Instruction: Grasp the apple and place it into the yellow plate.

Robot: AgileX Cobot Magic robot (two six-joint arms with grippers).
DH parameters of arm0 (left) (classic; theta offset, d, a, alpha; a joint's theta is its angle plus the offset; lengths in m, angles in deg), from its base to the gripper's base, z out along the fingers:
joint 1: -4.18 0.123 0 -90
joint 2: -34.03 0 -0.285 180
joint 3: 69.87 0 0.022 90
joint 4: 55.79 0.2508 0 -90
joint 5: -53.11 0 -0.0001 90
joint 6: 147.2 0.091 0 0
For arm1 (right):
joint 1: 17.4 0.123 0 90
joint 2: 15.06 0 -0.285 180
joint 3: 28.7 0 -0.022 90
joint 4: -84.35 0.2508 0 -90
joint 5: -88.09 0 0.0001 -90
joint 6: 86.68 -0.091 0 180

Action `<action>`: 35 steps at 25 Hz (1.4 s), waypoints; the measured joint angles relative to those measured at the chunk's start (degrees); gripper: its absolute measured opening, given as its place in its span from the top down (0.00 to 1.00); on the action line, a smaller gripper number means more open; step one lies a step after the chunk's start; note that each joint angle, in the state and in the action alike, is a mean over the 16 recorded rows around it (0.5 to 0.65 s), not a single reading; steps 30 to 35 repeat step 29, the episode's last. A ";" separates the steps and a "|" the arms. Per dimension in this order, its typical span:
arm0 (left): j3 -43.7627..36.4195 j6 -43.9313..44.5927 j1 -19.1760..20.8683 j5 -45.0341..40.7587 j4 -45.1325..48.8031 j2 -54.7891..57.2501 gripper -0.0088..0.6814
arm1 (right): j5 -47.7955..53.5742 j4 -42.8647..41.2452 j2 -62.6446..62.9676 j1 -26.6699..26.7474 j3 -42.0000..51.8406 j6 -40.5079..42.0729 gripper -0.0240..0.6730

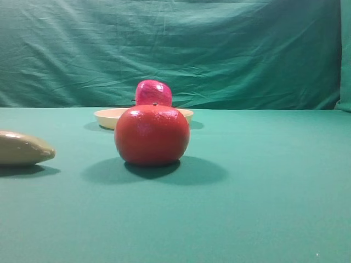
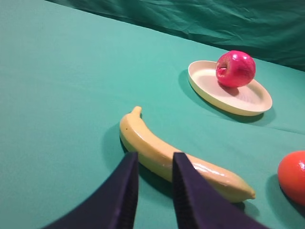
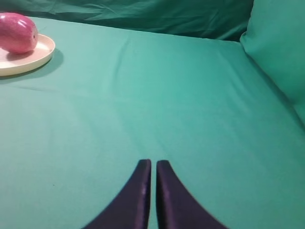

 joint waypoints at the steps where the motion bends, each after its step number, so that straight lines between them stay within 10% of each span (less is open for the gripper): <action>1: 0.00 0.00 0.00 0.00 0.00 0.00 0.76 | 0.01 0.09 0.00 0.00 0.00 0.06 0.97; 35: 0.00 0.00 0.00 0.00 0.00 0.00 0.76 | 0.03 0.46 0.00 0.00 0.00 0.21 0.97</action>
